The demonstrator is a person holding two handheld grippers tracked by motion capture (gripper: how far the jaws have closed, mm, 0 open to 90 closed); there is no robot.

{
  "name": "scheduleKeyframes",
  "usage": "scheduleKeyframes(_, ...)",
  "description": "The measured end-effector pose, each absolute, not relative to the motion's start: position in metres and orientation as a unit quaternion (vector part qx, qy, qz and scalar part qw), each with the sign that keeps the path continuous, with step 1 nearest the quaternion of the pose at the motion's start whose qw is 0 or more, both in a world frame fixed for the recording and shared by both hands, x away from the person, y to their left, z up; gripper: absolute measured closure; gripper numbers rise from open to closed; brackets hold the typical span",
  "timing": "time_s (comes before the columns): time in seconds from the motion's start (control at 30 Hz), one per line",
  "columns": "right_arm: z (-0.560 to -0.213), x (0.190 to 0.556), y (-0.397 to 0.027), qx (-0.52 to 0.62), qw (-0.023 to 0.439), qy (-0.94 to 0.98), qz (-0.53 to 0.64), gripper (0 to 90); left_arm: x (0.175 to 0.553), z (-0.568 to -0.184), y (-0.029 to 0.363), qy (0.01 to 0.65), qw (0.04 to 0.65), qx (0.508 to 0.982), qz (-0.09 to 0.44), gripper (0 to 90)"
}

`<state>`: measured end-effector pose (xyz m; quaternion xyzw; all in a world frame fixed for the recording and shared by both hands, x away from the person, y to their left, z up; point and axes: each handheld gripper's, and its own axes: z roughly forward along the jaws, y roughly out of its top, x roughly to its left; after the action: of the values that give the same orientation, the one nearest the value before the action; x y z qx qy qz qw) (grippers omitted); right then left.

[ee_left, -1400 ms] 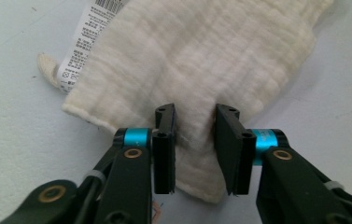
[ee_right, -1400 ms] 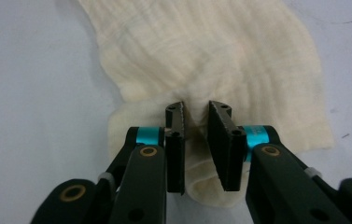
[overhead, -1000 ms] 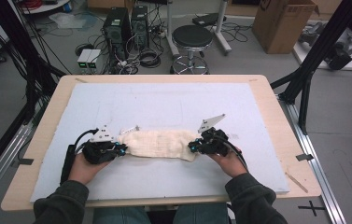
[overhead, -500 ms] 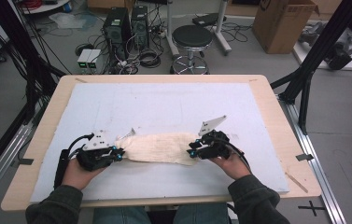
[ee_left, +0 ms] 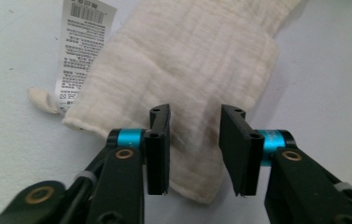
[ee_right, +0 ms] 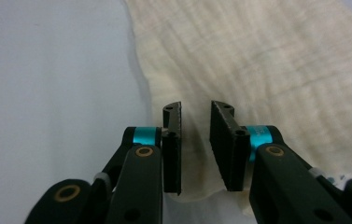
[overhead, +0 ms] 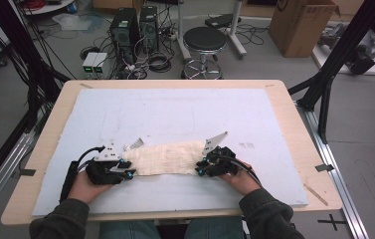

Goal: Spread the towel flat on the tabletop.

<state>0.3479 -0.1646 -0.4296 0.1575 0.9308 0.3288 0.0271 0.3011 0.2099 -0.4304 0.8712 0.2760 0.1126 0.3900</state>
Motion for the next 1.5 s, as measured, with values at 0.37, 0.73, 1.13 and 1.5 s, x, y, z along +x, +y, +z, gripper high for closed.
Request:
scheduleKeyframes(0.37,-0.430,0.348,-0.164,0.151,0.015,0.932,0.330,89.1,0.302,-0.433,0.209,0.276,0.380,0.875,0.117,81.0)
scheduleKeyframes(0.73,-0.404,0.338,-0.180,0.154,-0.006,0.909,0.388,89.1,0.289,-0.411,0.213,0.262,0.416,0.861,0.131,81.6)
scheduleKeyframes(1.13,-0.393,0.295,-0.185,0.130,-0.016,0.906,0.402,89.0,0.247,-0.399,0.216,0.229,0.422,0.866,0.140,82.0)
scheduleKeyframes(1.5,-0.402,0.250,-0.184,0.108,-0.029,0.916,0.385,85.3,0.218,-0.407,0.215,0.214,0.419,0.874,0.124,81.6)
